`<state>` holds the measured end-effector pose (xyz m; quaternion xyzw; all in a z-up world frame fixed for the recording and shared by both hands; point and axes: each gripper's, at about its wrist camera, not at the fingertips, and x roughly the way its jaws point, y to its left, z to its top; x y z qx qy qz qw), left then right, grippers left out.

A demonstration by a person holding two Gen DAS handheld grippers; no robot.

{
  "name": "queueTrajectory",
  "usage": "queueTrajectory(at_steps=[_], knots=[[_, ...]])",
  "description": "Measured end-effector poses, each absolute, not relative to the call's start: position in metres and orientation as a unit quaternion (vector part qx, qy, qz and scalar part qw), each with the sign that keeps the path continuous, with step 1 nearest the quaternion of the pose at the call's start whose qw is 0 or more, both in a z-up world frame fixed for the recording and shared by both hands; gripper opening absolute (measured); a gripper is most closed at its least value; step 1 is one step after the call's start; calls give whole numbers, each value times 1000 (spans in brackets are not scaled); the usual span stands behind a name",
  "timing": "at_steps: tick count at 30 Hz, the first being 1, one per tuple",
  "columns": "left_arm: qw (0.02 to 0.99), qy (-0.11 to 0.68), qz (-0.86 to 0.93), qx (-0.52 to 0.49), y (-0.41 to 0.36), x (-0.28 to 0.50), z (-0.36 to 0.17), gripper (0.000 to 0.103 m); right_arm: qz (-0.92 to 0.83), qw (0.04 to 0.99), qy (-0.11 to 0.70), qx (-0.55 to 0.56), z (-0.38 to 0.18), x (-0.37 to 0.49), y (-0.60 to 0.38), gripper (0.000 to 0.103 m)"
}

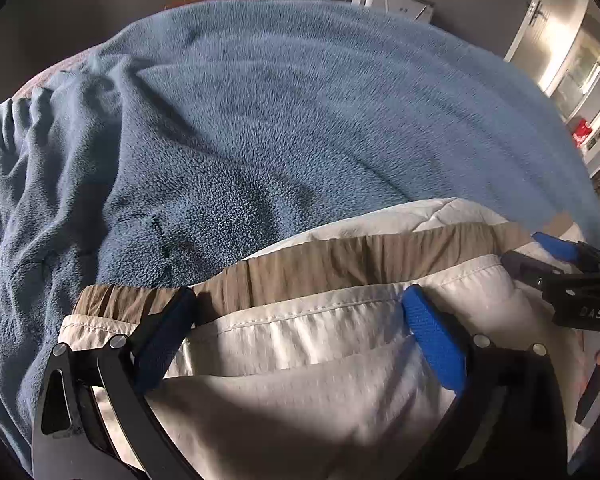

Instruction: Fold large clothes

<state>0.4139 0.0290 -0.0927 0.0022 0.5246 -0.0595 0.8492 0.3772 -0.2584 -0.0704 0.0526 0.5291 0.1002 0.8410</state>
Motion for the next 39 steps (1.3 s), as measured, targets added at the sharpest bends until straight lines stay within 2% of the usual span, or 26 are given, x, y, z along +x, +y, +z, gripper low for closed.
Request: queueTrajectory(at_steps=[5,8,12,15,18,22,26,29,31,33,39], knots=[[860,508,-49,14,23,406,-89,98,104,848,512,84,-79,374,-265,96],[878,475,-51,4,26,378,-62,96,112,867,478,79,-54,343,-273,96],[911,402,-68,58,26,293,-28,96,126,902,411,40,-7,252,-281,96],[890,436,-110,71,24,229,-42,96,154,908,388,-23,0,182,-273,96],[873,465,-119,84,30,194,-65,97,173,886,420,-93,-27,139,-259,96],[862,489,-105,87,56,151,-78,97,140,883,442,-76,-50,102,-301,96],[851,511,-93,77,84,130,-90,97,98,871,465,-124,-66,83,-338,96],[845,524,-74,78,91,123,-98,97,62,855,511,-65,-69,81,-368,96],[842,531,-63,75,93,118,-98,97,52,856,513,-40,-63,76,-376,96],[844,528,-55,80,93,109,-88,96,53,864,500,-29,-51,72,-377,95],[893,447,-55,16,106,105,-31,96,60,898,435,33,-10,78,-388,95]])
